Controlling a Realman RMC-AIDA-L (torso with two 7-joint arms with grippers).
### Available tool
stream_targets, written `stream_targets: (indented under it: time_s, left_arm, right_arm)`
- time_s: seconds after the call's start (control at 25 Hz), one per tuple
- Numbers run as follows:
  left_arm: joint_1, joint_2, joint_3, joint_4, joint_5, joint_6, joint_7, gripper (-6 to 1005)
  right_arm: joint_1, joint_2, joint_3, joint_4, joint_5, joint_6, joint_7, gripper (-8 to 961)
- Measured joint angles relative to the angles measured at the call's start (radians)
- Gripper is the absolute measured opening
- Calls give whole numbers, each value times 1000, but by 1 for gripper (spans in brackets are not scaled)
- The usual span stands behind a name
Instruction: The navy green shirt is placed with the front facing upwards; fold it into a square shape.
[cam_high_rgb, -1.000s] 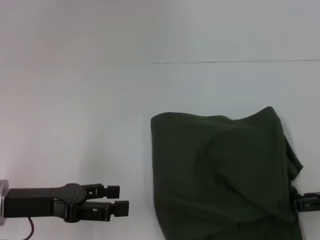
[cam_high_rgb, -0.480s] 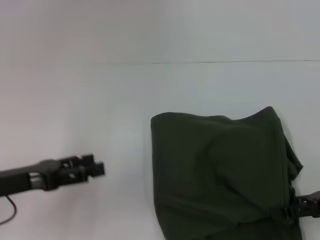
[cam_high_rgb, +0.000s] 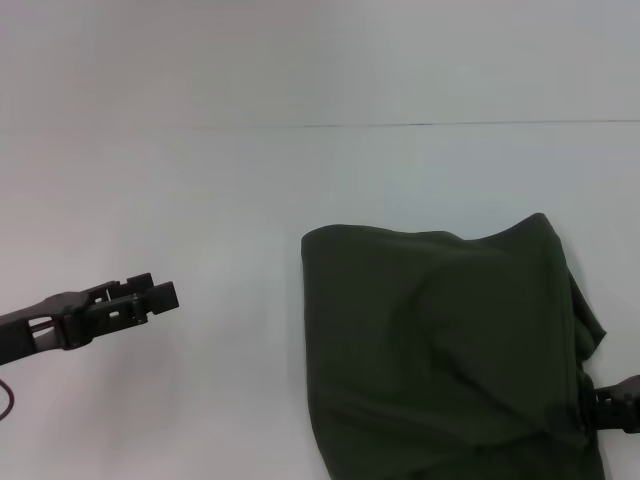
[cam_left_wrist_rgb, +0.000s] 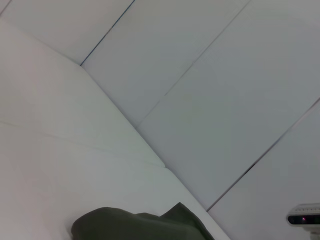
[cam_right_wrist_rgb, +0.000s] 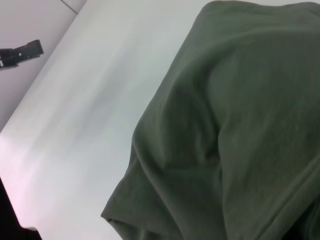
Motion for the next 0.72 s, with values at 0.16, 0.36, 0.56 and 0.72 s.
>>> stream_targets:
  time_s: [0.16, 0.36, 0.56, 0.72]
  left_arm:
    - [0, 1, -1, -6, 0, -3, 5, 948]
    - [2, 1, -2, -6, -1, -3, 5, 947]
    - [3, 0, -3, -7, -2, -4, 6, 947]
    - [3, -1, -3, -9, -2, -4, 6, 947]
  right_arm:
    - [1, -4, -3, 0, 0, -6, -2, 205]
    - [1, -10, -1, -1, 0, -22, -12, 106]
    - [1, -33, 23, -1, 10, -80, -35, 25]
    - [1, -57, 57, -2, 11, -118, -47, 20]
